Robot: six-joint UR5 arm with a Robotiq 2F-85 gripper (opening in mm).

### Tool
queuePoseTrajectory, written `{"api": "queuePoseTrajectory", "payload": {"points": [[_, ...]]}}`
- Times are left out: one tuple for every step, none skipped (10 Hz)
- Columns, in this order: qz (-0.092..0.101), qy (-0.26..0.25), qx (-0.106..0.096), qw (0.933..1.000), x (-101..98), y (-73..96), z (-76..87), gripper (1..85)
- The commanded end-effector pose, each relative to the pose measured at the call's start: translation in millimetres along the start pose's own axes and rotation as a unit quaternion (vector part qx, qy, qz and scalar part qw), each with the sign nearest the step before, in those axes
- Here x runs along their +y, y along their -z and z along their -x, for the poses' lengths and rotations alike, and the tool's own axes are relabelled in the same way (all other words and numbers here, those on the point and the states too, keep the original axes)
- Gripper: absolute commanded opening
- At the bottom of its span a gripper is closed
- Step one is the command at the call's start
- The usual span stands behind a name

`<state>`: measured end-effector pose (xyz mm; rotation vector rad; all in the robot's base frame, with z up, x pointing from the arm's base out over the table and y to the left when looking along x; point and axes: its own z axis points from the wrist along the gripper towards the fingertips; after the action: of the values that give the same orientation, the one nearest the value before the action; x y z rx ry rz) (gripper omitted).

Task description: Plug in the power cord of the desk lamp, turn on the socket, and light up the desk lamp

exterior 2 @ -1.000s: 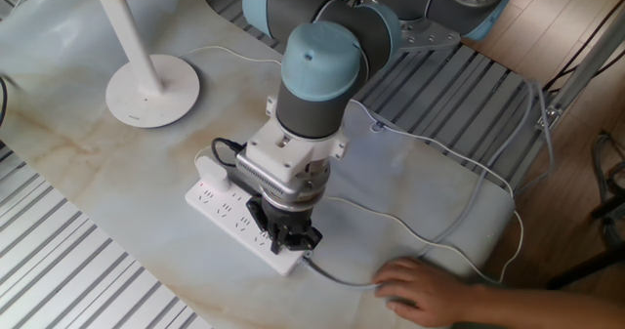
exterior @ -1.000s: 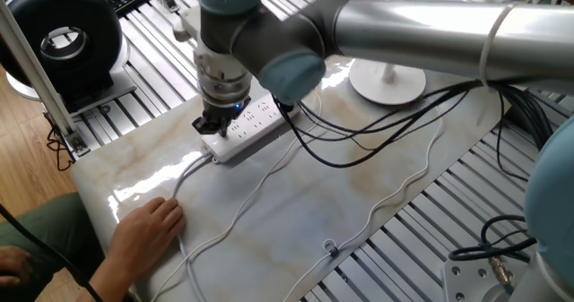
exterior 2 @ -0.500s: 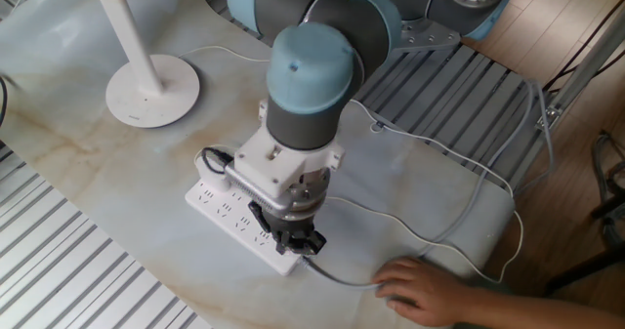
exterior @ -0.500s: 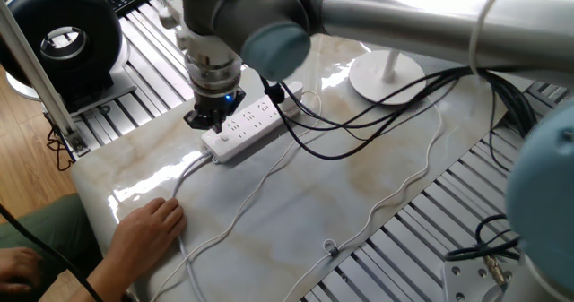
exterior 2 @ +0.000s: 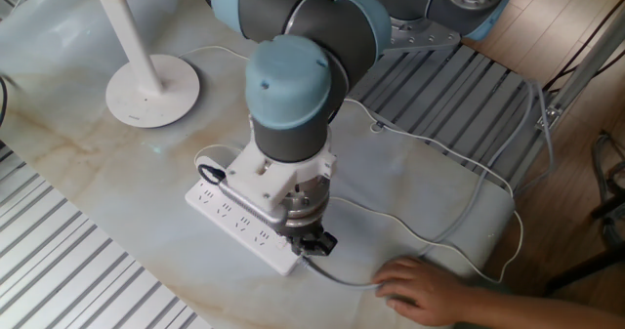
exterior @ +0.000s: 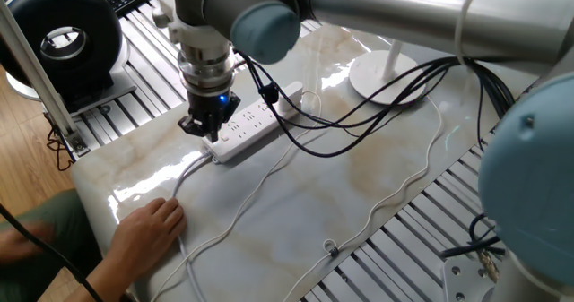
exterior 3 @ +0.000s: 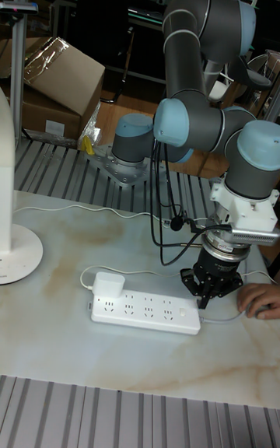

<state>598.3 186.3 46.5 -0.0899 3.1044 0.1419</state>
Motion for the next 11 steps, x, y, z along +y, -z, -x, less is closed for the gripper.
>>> {"api": "queuePoseTrajectory", "payload": {"points": [[0.013,0.003,0.016,0.9998,8.3,6.2,-3.5,74.3],[0.011,-0.003,0.013,0.9998,8.8,7.5,-1.3,75.3],[0.010,-0.013,0.010,0.9998,8.5,6.8,1.1,75.7],[0.005,-0.020,0.012,0.9997,5.6,5.3,2.1,75.7],[0.008,-0.025,0.013,0.9996,7.5,5.1,2.3,76.0],[0.010,-0.027,0.010,0.9995,9.1,4.1,5.9,77.3],[0.002,-0.030,0.014,0.9994,5.5,1.1,7.7,78.3],[-0.012,-0.033,0.014,0.9993,-1.4,-1.5,11.2,78.3],[-0.016,-0.037,0.012,0.9991,-4.7,-3.0,14.2,77.7],[-0.006,-0.050,0.012,0.9987,0.5,-4.7,16.2,77.0],[0.004,-0.067,0.011,0.9977,5.1,-7.2,19.7,76.3]]}}
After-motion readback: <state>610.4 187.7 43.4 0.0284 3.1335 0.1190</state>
